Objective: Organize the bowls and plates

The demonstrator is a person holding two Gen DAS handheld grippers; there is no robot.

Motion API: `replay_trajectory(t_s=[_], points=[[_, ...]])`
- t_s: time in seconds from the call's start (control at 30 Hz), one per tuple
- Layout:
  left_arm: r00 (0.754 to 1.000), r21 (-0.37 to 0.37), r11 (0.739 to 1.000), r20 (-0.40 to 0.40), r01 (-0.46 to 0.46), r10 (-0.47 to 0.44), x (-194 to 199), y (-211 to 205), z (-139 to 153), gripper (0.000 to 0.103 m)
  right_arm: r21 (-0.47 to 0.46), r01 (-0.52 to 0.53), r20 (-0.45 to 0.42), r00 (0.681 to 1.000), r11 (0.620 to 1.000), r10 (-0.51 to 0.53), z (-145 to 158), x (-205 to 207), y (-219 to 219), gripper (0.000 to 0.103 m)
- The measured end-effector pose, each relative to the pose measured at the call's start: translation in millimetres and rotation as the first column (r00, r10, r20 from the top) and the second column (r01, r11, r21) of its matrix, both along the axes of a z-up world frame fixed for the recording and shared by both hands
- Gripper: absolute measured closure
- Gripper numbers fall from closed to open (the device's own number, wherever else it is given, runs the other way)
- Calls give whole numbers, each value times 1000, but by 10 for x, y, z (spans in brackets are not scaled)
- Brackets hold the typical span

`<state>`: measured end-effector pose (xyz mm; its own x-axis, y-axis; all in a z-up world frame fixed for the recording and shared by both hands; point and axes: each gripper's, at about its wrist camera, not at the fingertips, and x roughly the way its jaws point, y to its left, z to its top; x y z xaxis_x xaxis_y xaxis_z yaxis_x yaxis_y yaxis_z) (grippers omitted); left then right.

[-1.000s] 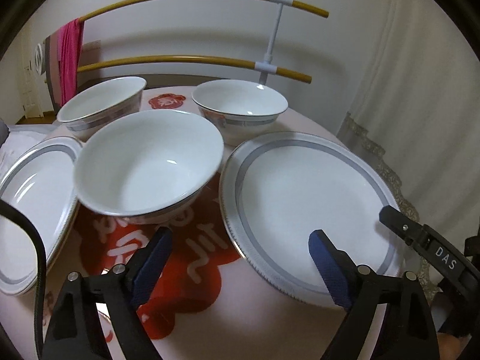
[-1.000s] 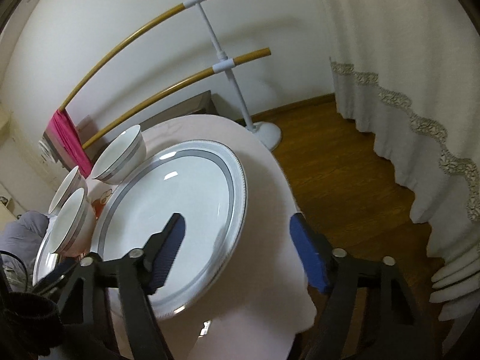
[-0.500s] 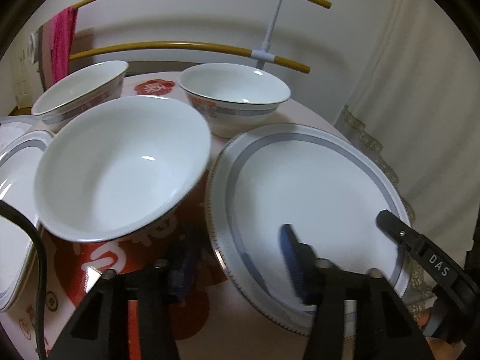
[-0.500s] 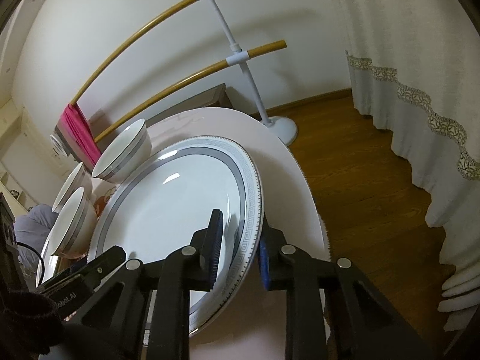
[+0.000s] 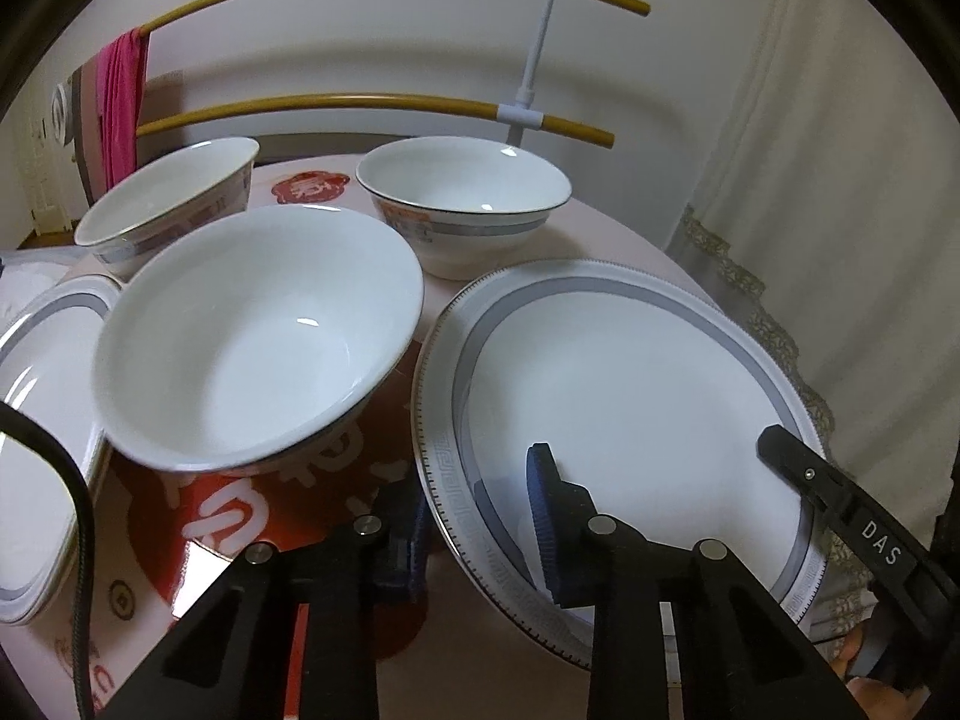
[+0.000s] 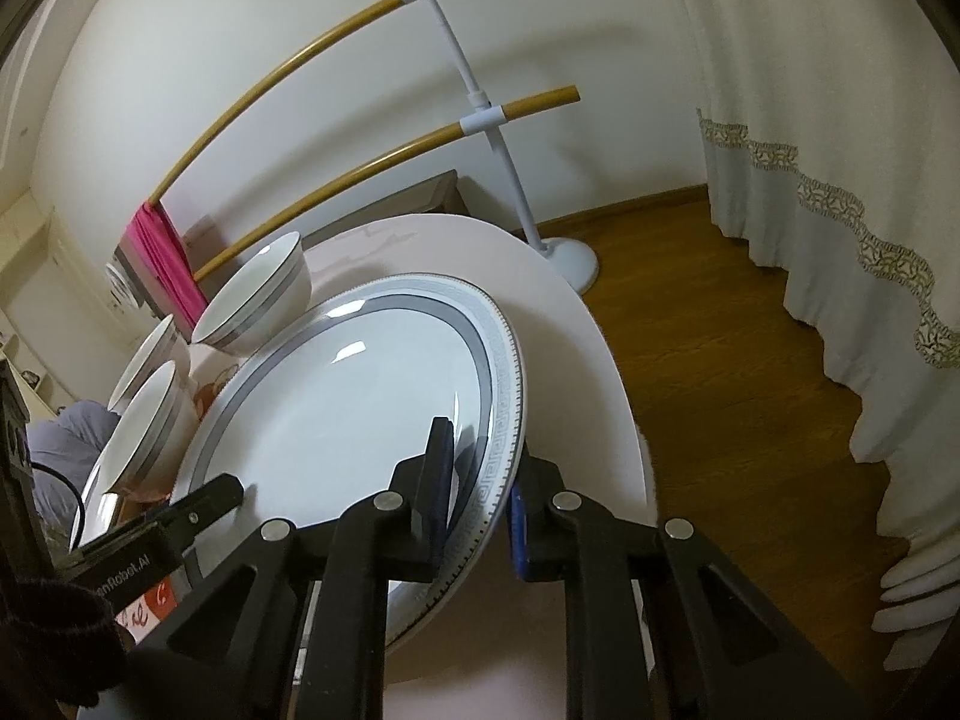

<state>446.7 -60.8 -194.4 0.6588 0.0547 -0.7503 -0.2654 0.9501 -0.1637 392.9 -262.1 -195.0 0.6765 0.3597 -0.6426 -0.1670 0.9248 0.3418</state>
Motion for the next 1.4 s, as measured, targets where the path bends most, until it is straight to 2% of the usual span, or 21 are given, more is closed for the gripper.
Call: replay_trajectory(t_s=[0.3, 0.53, 0.67, 0.93, 1.17, 1.3, 1.4], points=[[997, -19, 997, 6, 71, -71, -452, -20, 136, 80, 8, 51, -10, 999, 999, -51, 62, -432, -74, 86], [990, 15, 991, 23, 135, -136, -1022, 79, 267, 80, 4, 81, -30, 996, 997, -81, 68, -895, 13, 84], [988, 27, 989, 30, 148, -148, -1339, 189, 302, 80, 25, 83, -48, 995, 996, -82, 2, -1173, 103, 84], [990, 34, 990, 22, 135, -136, -1881, 548, 245, 80, -5, 48, -37, 998, 999, -49, -1, -1570, 449, 83], [990, 1, 991, 29, 137, -137, -2043, 737, 213, 80, -38, 19, -22, 1000, 999, -20, -52, -1702, 724, 84], [990, -70, 987, 24, 143, -142, -1982, 838, 132, 80, -33, 26, -20, 999, 999, -27, -63, -1718, 728, 84], [988, -74, 985, 34, 153, -150, -1924, 853, 119, 80, -35, 28, -13, 1000, 999, -28, -65, -1729, 744, 84]])
